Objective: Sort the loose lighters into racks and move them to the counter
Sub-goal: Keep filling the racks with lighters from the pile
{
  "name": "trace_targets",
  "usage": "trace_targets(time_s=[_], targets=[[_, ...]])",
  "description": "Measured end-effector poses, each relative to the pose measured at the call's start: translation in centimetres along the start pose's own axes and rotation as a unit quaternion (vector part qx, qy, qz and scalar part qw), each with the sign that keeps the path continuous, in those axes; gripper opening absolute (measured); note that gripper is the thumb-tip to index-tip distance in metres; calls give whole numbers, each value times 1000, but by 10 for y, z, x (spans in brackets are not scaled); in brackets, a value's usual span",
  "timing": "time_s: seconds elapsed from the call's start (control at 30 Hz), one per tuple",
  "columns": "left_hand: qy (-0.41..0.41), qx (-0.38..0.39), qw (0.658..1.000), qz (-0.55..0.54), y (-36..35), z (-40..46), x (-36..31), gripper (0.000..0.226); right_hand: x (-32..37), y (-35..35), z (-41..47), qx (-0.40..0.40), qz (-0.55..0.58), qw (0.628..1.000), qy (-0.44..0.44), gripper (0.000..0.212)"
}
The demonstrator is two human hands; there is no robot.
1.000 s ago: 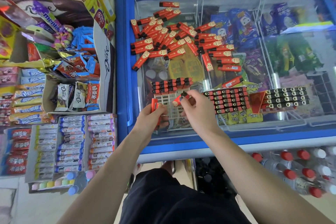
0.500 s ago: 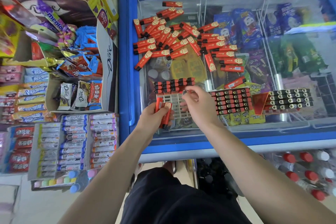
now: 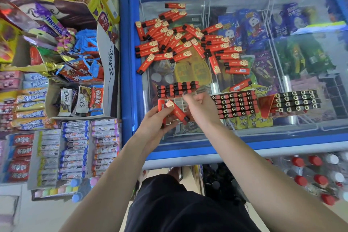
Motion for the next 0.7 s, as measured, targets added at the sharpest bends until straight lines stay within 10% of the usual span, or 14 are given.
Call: trace_targets(time_s=[0.23, 0.7], targets=[[8, -5, 1000, -15, 0, 1, 4, 26, -19, 5, -16, 46, -18, 992, 114, 16], [-5, -82, 990, 119, 5, 10, 10, 31, 10, 29, 20, -130, -172, 907, 361, 19]])
Point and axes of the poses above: each hand's wrist, its own z-axis towards the middle knuckle, its own y-axis out of the back of the hand, x = y × z, the point moved 3 cm from there along z, towards the middle knuckle, and after that the axes turned 10 degrees about -x, right-handed, at the moved point
